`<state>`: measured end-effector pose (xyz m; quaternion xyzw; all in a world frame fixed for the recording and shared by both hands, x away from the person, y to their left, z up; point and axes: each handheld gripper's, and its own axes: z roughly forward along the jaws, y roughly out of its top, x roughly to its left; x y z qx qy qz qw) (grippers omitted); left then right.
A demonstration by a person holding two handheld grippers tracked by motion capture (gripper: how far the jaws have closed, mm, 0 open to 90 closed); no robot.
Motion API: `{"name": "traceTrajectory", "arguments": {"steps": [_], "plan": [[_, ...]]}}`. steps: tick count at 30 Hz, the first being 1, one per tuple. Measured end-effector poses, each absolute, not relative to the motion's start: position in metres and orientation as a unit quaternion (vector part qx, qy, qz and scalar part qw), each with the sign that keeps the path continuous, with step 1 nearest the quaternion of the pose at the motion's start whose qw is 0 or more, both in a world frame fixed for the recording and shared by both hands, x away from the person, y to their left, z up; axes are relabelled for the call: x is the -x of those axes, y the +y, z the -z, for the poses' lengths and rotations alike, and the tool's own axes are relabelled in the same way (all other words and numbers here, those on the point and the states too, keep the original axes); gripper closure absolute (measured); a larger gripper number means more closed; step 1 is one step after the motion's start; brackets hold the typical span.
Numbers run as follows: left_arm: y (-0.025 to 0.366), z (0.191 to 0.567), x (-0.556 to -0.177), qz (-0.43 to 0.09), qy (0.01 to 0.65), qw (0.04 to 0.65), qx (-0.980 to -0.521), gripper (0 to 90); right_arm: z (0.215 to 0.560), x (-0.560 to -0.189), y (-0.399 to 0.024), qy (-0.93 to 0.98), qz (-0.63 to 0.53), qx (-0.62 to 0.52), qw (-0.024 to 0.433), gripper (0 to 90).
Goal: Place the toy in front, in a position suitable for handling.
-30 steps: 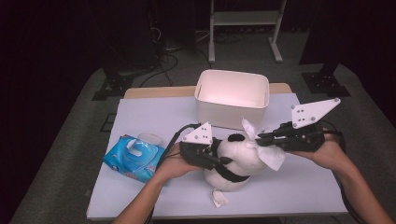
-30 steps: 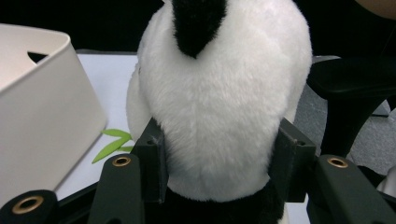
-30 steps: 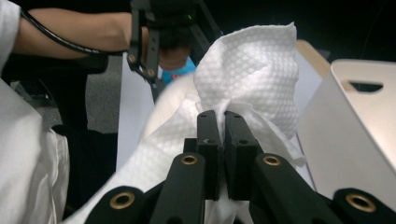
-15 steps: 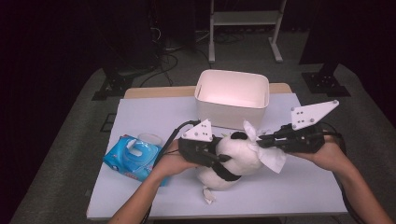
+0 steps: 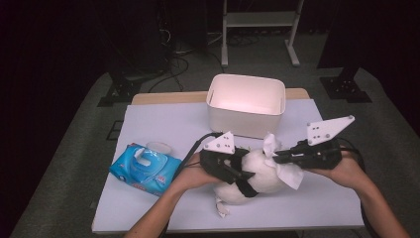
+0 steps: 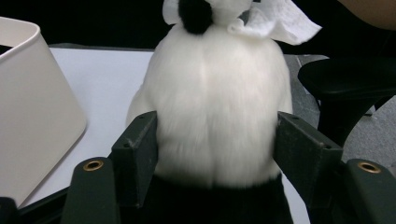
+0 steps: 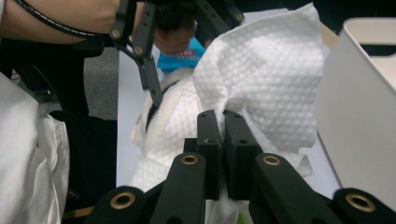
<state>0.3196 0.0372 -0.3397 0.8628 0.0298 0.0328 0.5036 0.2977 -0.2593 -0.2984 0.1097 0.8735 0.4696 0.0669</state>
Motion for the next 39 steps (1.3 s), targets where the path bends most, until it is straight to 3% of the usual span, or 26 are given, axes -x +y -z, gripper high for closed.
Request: {"name": "traceTrajectory", "arguments": {"steps": [14,20,25,32,39], "plan": [[0.057,0.356,-0.312,-0.031,0.049,0.499,-0.865,26.2,0.325,-0.294,-0.294,0.858,-0.486,-0.157,0.055,85.6],[0.054,0.360,-0.314,-0.037,0.055,0.482,-0.874,19.8,0.333,-0.296,-0.297,0.857,-0.486,-0.165,0.049,85.7],[0.049,0.368,-0.317,-0.024,0.054,0.491,-0.869,20.4,0.342,-0.296,-0.303,0.856,-0.484,-0.179,0.041,85.7],[0.043,0.368,-0.315,-0.052,0.030,0.496,-0.866,53.4,0.352,-0.295,-0.311,0.850,-0.488,-0.194,0.040,85.6],[0.051,0.351,-0.317,-0.061,0.028,0.493,-0.867,58.9,0.369,-0.296,-0.310,0.844,-0.497,-0.199,0.034,85.6]]}}
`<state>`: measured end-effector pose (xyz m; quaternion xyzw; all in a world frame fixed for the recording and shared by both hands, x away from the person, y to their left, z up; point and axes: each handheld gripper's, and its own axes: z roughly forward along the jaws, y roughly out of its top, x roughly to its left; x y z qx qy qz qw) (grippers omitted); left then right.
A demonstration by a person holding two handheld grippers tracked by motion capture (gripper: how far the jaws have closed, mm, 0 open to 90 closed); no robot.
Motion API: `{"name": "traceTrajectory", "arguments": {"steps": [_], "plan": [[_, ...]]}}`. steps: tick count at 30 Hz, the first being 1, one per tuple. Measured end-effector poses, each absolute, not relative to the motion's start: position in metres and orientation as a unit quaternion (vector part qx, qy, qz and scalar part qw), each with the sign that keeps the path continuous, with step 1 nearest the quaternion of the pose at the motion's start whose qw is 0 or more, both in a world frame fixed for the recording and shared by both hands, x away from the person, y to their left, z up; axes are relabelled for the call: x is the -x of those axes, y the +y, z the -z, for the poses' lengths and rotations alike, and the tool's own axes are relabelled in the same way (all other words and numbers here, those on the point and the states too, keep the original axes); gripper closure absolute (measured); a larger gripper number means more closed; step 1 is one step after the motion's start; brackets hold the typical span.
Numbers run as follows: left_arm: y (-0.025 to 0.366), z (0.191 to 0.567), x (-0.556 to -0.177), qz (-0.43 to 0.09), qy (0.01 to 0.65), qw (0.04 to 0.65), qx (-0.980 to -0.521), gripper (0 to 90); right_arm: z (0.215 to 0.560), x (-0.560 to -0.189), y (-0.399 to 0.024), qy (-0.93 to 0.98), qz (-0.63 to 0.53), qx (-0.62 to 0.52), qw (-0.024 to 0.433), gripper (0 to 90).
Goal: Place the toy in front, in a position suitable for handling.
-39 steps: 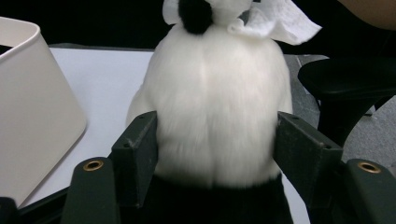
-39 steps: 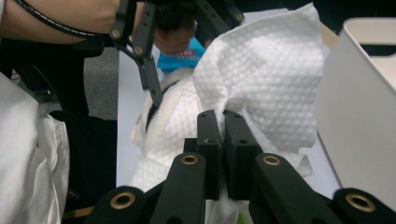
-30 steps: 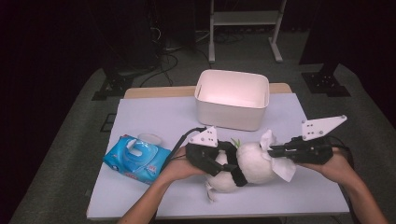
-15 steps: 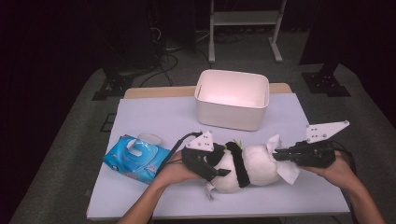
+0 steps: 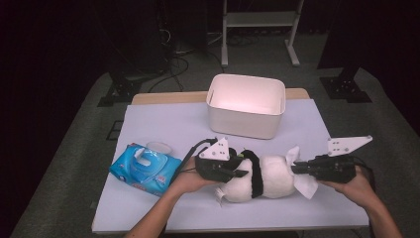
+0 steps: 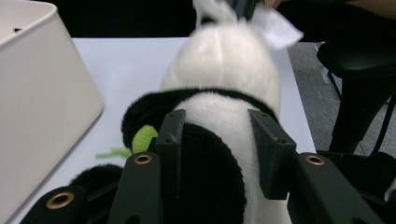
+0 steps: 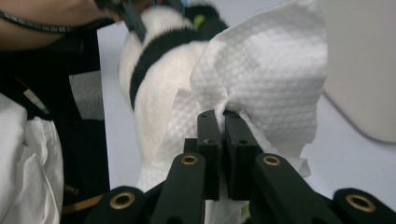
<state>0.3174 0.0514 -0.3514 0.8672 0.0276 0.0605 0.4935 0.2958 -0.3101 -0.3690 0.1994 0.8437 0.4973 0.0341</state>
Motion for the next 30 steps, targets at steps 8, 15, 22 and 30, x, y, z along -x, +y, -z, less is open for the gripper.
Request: {"name": "traceTrajectory", "arguments": {"steps": [8,15,22,30], "plan": [[0.055,0.351,-0.316,-0.059,0.033,0.475,-0.878,52.4,0.379,-0.299,-0.305,0.819,-0.538,-0.197,0.013,85.7],[0.050,0.350,-0.314,-0.067,0.027,0.467,-0.881,51.0,0.352,-0.305,-0.268,0.847,-0.511,-0.146,0.035,85.6],[0.050,0.352,-0.315,-0.061,0.031,0.474,-0.878,50.2,0.355,-0.305,-0.279,0.854,-0.495,-0.159,0.038,85.6],[0.047,0.350,-0.316,-0.061,0.030,0.466,-0.882,48.8,0.347,-0.308,-0.262,0.864,-0.481,-0.141,0.047,85.6]]}}
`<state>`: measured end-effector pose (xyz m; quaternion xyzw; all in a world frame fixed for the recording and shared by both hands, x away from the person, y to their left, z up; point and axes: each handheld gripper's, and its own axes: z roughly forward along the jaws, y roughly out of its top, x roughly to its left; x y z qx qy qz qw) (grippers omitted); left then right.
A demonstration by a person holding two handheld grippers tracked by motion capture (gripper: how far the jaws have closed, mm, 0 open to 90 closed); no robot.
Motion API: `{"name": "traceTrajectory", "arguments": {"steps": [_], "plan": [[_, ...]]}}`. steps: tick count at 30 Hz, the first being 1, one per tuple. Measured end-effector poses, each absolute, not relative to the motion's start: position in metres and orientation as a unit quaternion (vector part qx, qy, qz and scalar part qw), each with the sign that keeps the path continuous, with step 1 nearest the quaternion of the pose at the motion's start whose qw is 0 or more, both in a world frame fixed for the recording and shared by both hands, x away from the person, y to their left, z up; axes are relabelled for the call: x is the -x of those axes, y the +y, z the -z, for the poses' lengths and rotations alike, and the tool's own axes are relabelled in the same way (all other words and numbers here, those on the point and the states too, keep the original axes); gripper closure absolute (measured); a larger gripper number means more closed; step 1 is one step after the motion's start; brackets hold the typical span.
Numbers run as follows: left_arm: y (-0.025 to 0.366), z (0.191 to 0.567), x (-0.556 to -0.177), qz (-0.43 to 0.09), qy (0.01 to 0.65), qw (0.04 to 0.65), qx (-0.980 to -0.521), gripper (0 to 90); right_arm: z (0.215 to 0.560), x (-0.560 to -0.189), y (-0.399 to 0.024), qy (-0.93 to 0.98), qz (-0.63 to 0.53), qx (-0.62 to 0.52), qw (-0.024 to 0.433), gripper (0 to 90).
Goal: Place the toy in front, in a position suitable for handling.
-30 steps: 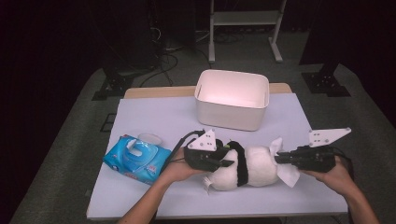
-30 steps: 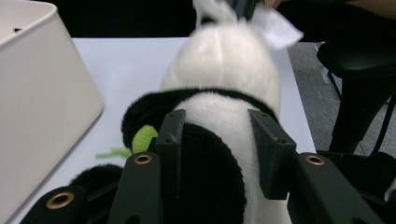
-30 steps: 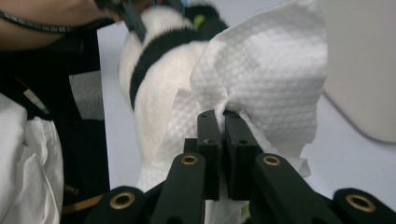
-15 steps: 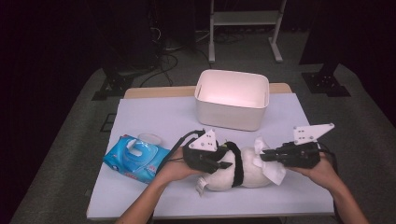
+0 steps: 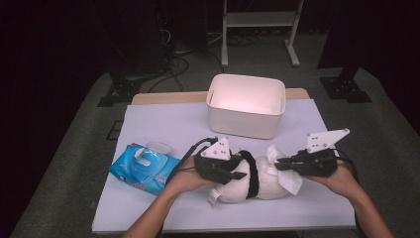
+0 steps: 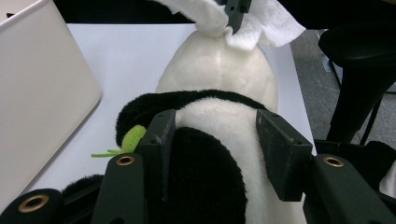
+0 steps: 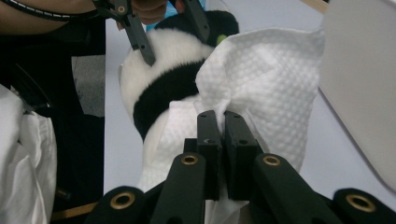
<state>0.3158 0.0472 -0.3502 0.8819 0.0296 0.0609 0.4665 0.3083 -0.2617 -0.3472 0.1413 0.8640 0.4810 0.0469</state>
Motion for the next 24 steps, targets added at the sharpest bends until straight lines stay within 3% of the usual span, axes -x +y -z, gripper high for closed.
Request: {"name": "traceTrajectory", "arguments": {"steps": [5,24], "plan": [[0.050,0.349,-0.317,-0.056,0.036,0.468,-0.881,45.7,0.345,-0.313,-0.247,0.874,-0.465,-0.129,0.052,85.7],[0.085,0.348,-0.310,-0.054,0.079,0.483,-0.870,33.6,0.361,-0.315,-0.273,0.863,-0.474,-0.170,0.049,85.7]]}}
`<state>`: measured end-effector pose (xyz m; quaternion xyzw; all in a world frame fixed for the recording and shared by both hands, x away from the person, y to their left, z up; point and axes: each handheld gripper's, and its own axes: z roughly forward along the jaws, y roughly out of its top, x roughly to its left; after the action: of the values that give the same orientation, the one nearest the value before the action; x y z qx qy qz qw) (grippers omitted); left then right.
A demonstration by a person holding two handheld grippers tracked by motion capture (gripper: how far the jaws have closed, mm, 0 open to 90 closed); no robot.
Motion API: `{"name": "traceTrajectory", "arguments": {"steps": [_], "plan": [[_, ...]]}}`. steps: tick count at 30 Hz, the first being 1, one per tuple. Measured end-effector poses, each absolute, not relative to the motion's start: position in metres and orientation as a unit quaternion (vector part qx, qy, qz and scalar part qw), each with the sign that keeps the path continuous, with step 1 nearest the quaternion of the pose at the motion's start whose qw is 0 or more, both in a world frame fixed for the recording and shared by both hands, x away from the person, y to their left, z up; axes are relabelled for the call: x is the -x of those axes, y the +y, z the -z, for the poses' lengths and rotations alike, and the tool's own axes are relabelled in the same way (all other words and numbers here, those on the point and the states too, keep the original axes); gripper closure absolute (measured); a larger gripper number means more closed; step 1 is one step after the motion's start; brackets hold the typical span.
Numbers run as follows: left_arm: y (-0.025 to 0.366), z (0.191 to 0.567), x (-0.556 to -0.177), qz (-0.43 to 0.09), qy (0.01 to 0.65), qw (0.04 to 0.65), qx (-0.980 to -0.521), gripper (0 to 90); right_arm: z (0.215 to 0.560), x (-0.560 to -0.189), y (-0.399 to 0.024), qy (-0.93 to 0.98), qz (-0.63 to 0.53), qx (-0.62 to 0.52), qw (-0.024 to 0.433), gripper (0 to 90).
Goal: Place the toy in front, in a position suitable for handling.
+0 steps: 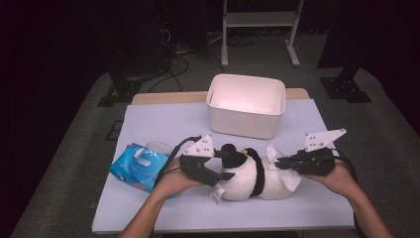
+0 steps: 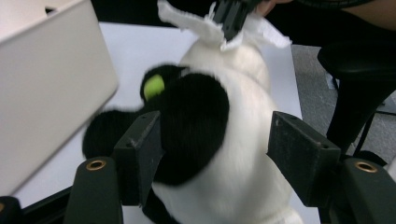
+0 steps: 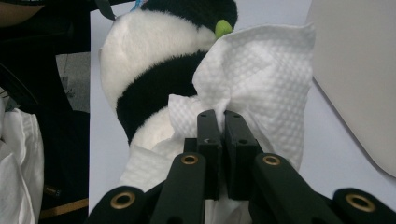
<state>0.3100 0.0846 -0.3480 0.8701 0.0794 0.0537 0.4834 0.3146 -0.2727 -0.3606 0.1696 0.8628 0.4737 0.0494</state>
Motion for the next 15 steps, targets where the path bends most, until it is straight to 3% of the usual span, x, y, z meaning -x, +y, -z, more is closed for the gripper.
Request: {"name": "traceTrajectory", "arguments": {"steps": [15], "plan": [[0.091,0.376,-0.314,0.000,0.103,0.479,-0.872,23.6,0.364,-0.301,-0.273,0.860,-0.482,-0.162,0.035,85.7]]}}
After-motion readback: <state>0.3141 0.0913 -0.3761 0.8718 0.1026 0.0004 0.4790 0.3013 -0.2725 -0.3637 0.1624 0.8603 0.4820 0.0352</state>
